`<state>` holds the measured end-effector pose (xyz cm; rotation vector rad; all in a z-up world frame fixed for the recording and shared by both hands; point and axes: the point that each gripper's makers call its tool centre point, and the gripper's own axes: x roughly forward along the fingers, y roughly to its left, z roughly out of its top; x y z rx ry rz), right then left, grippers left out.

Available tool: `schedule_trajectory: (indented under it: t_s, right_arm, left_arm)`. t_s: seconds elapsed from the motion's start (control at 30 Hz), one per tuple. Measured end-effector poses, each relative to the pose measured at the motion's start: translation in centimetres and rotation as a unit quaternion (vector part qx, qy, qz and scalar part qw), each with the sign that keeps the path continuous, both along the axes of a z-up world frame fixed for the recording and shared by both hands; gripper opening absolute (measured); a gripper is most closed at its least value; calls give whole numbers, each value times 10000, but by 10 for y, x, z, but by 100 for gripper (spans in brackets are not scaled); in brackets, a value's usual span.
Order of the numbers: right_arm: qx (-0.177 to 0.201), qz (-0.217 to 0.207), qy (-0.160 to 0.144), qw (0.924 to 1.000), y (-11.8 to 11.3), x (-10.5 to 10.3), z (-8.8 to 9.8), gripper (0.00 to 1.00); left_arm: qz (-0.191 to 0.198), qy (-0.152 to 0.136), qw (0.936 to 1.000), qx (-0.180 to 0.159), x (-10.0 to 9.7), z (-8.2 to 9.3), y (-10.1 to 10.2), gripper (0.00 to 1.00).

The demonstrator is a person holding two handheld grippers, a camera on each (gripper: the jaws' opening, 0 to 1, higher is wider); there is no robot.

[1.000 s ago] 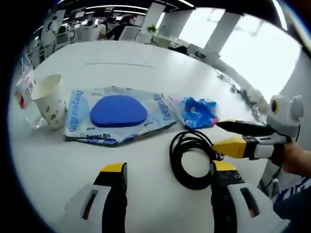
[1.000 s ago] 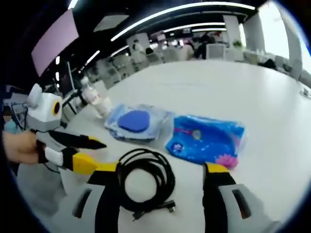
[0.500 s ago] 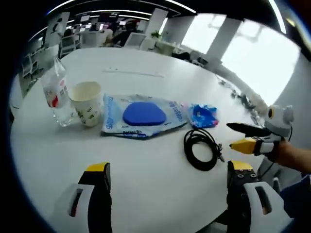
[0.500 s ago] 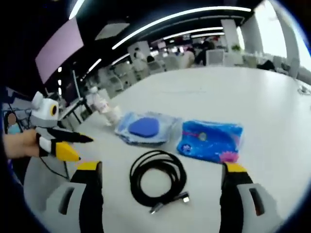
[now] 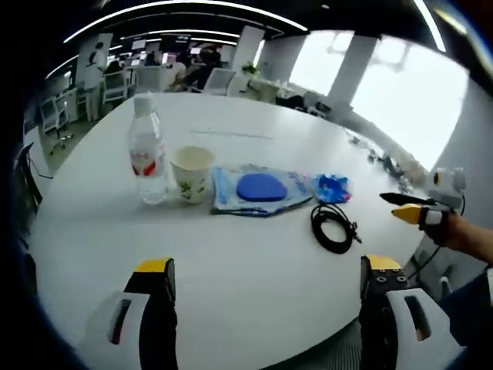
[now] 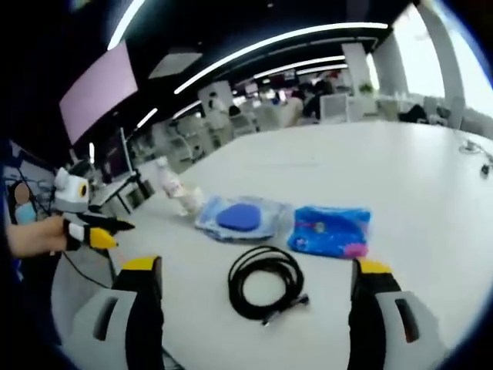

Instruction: Arrange the tabletop items into an orderly group along one side of the table until the central work area is clear of visible clutter.

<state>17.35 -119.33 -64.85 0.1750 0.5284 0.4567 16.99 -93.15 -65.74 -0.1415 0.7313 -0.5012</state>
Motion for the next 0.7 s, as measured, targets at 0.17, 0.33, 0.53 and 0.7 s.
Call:
schedule_trajectory:
  t_s: [0.17, 0.33, 0.53, 0.7]
  right_arm:
    - [-35, -85, -79, 9999, -1, -18, 12, 100]
    - [-23, -318, -117, 9994, -7, -36, 22, 100]
    - [-18, -600, -205, 9980, -13, -59, 33, 100]
    - [-85, -774, -223, 9967, -16, -82, 38, 100]
  left_arm:
    - [6, -165, 9999, -16, -6, 12, 17, 100]
    - [30, -255, 9997, 6, -16, 20, 44, 100]
    - [-17, -368, 9993, 51, -21, 28, 73, 100]
    - [-53, -475, 9988, -54, -25, 37, 90, 100]
